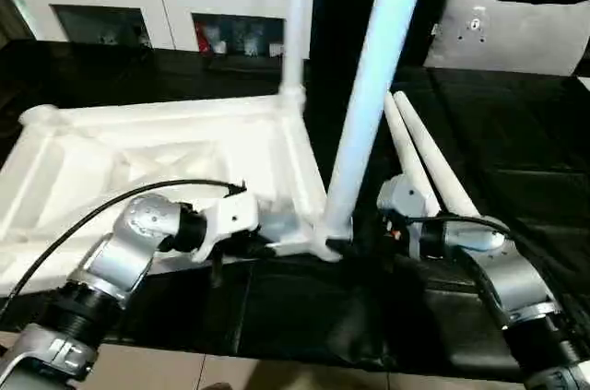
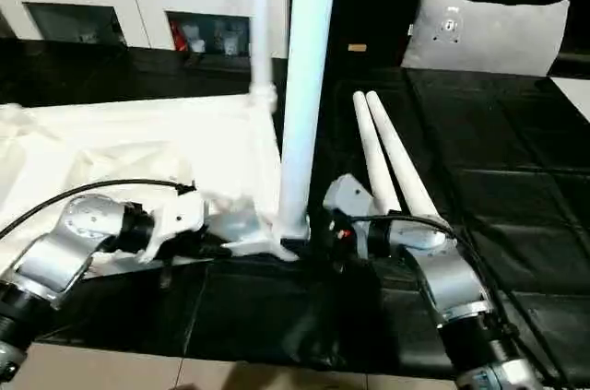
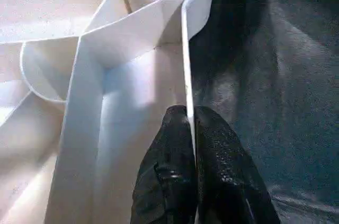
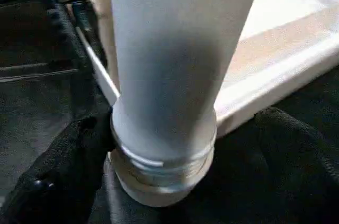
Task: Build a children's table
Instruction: Rotate leg to tighten
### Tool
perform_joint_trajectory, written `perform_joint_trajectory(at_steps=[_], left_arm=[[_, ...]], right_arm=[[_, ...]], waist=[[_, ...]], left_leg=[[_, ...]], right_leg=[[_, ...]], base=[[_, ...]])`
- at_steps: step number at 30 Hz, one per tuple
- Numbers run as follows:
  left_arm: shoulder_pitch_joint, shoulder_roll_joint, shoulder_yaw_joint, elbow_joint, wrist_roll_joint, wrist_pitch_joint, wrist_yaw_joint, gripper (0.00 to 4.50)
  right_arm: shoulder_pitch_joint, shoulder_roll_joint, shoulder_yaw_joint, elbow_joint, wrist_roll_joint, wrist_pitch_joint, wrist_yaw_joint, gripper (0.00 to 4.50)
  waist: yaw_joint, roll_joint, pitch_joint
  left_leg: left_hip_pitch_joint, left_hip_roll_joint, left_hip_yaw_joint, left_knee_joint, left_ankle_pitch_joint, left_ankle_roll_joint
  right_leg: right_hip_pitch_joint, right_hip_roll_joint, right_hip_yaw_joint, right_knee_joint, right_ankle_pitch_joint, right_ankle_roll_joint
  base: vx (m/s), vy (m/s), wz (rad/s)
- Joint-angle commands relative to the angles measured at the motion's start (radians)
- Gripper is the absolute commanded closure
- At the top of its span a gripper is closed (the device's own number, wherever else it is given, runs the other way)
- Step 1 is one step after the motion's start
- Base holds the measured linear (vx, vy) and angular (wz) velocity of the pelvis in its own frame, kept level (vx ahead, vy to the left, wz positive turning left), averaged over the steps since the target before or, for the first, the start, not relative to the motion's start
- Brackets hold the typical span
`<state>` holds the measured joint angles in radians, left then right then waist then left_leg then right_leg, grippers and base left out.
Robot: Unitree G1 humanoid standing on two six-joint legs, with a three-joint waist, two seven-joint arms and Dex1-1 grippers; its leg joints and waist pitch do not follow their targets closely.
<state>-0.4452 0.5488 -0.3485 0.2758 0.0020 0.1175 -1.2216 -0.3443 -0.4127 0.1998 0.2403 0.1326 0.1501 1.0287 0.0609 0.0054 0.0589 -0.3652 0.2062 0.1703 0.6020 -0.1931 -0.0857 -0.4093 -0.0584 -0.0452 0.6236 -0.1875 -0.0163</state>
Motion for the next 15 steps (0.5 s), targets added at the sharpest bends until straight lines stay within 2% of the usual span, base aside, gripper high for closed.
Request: perform_joint_trajectory(at_steps=[1, 2, 5, 6, 11, 15], left_arm=[[-0.027, 0.008, -0.029, -0.01, 0.006, -0.038, -0.04, 4.5], [-0.029, 0.009, -0.03, -0.008, 0.005, -0.044, -0.046, 4.5], [-0.029, 0.01, -0.032, -0.011, 0.002, -0.048, -0.052, 4.5], [-0.027, 0.011, -0.032, -0.014, -0.001, -0.051, -0.058, 4.5], [-0.02, 0.012, -0.035, -0.007, -0.005, -0.069, -0.074, 4.5], [-0.017, 0.012, -0.037, -0.001, -0.002, -0.079, -0.081, 4.5]], right_arm=[[-0.017, -0.008, 0.014, 0.003, 0.025, 0.013, 0.042, 0.18], [-0.02, -0.006, 0.018, 0.009, 0.031, 0.012, 0.055, 0.35], [-0.025, -0.002, 0.016, 0.013, 0.049, 0.023, 0.072, 0.47], [-0.026, -0.002, 0.015, 0.011, 0.064, 0.034, 0.087, 0.73], [-0.028, -0.008, 0.014, 0.015, 0.075, 0.049, 0.122, 1.06], [-0.033, -0.01, 0.021, 0.029, 0.075, 0.049, 0.139, 1.51]], waist=[[-0.002, -0.006, -0.07], [-0.003, -0.007, -0.07], [-0.001, -0.007, -0.071], [-0.001, -0.009, -0.071], [0.0, -0.01, -0.071], [0.0, -0.013, -0.071]], left_leg=[[0.008, 0.018, 0.002, -0.067, -0.162, 0.038], [0.008, 0.019, 0.002, -0.066, -0.16, 0.042], [0.007, 0.02, 0.002, -0.066, -0.144, 0.045], [0.007, 0.019, 0.003, -0.066, -0.14, 0.046], [0.007, 0.019, 0.004, -0.065, -0.139, 0.049], [0.006, 0.019, 0.004, -0.065, -0.14, 0.046]], right_leg=[[0.058, -0.063, 0.042, -0.072, -0.167, -0.214], [0.057, -0.064, 0.043, -0.072, -0.165, -0.215], [0.057, -0.063, 0.042, -0.069, -0.144, -0.221], [0.057, -0.062, 0.042, -0.068, -0.134, -0.223], [0.057, -0.064, 0.042, -0.07, -0.155, -0.217], [0.056, -0.064, 0.042, -0.071, -0.167, -0.212]], base=[[0.0, 0.0, 0.0], [0.0, 0.0, 0.0], [0.0, 0.0, 0.0], [0.0, 0.0, 0.0], [0.0, 0.0, 0.0], [0.0, 0.0, 0.0]])
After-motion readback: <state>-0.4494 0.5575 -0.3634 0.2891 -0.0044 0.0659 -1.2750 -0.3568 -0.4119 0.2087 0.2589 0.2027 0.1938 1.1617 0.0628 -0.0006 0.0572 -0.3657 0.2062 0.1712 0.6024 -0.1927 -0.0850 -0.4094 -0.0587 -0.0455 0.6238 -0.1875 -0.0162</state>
